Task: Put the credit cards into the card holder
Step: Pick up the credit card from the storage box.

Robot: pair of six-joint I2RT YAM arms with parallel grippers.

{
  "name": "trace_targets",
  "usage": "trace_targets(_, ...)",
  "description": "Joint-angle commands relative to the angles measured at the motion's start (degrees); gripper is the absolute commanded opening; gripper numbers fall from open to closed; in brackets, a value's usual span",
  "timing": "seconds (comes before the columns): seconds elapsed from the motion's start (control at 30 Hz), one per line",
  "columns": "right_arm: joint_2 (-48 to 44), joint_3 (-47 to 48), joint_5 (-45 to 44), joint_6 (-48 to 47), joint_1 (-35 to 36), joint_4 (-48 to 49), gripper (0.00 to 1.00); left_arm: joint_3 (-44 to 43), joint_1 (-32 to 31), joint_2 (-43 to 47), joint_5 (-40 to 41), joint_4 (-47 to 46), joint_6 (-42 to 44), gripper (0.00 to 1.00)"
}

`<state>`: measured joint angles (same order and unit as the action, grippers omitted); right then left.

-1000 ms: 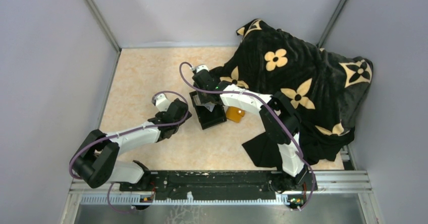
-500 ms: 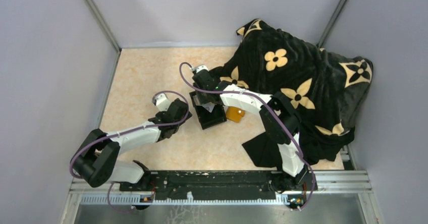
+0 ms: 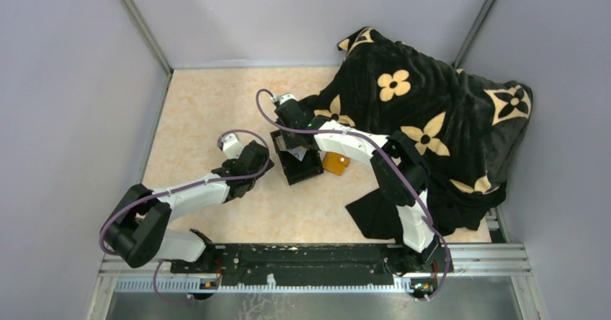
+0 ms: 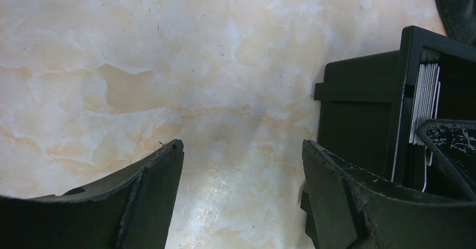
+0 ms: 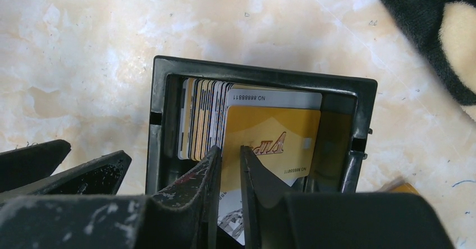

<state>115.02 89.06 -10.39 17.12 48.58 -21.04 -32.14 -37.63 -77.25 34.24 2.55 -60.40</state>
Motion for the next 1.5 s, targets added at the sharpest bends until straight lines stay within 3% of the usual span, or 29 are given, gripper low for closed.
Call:
trace_targets(0.0,-3.6,3.3,1.2,0.2,-0.1,0.9,0.17,-1.4,-0.3,0.1,0.0,-0.5,0.2,0.83)
trace_targets(0.47,-5.4,4.5,0.6,-0.7,0.6,0.0,0.07,-1.3,-0.3,0.5,0.1,-0.3,-0.1,0.83)
trace_targets(0.5,-5.5,4.5,0.2,-0.8,0.7,-0.1,0.00,-1.3,-0.3,0.5,0.1,-0.3,-0.1,0.83)
trace_targets(1.0,-7.4,2.6,-6.1,-4.4,1.1,-1.7,0.00,-3.0,-0.3,1.5,2.1,0.5,1.6,0.84)
trace_targets(1.47,-14.6,-1.5,-5.9,-5.3,1.2,-0.5,0.00,-5.3,-0.3,7.9,7.4,0.7,9.7,0.86)
